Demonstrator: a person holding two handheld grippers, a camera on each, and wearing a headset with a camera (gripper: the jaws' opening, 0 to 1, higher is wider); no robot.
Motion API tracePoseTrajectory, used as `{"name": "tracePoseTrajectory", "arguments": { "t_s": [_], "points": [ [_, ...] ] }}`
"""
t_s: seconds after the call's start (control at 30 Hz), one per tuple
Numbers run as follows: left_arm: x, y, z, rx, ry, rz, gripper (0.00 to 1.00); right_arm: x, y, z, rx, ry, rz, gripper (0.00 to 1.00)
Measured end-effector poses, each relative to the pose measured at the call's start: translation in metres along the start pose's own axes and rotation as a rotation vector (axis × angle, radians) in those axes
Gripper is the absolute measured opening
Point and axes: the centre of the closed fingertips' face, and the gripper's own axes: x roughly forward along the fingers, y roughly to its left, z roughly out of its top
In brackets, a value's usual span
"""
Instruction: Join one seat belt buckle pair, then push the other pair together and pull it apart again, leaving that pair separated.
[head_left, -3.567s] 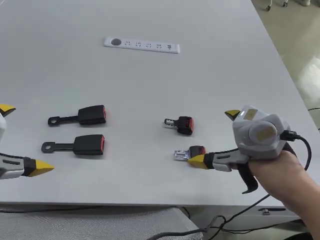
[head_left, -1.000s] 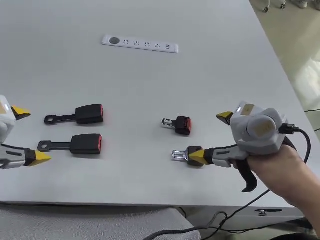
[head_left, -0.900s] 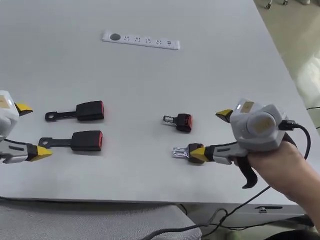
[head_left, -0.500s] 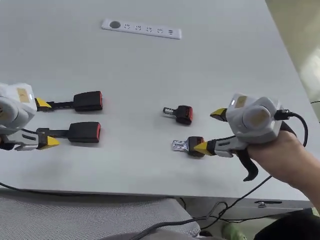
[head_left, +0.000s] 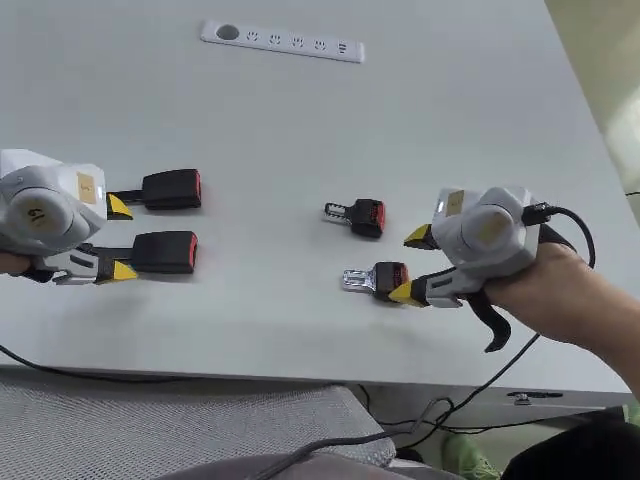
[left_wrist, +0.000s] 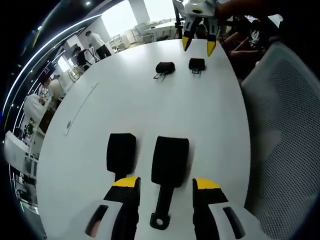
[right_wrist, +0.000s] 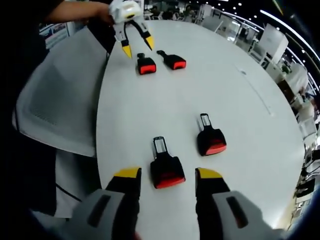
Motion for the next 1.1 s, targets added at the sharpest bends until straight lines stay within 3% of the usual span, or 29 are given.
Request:
{"name": "tracePoseTrajectory", "arguments": {
  "t_s": [0.43, 0.6, 0.7, 0.9, 1.1],
  "points": [
    [0.017, 0.001, -0.003, 0.024, 0.032, -0.066, 0.37, 0.018, -0.005, -0.016, -0.028, 0.043, 0.065, 0.39],
    [0.021, 0.003, -0.006, 0.032, 0.042, -0.081, 0.36, 0.024, 0.001, -0.018, -0.064, 0.056, 0.112, 0.35],
    [0.023, 0.000, -0.006, 0.033, 0.048, -0.101, 0.34, 0.028, -0.001, -0.019, -0.065, 0.056, 0.115, 0.34],
    [0.027, -0.002, -0.006, 0.074, 0.064, -0.114, 0.32, 0.032, 0.002, -0.020, -0.096, 0.070, 0.148, 0.33],
    [0.031, -0.004, -0.007, 0.124, 0.080, -0.127, 0.32, 0.035, 0.003, -0.021, -0.175, 0.092, 0.160, 0.33]
  ]
}}
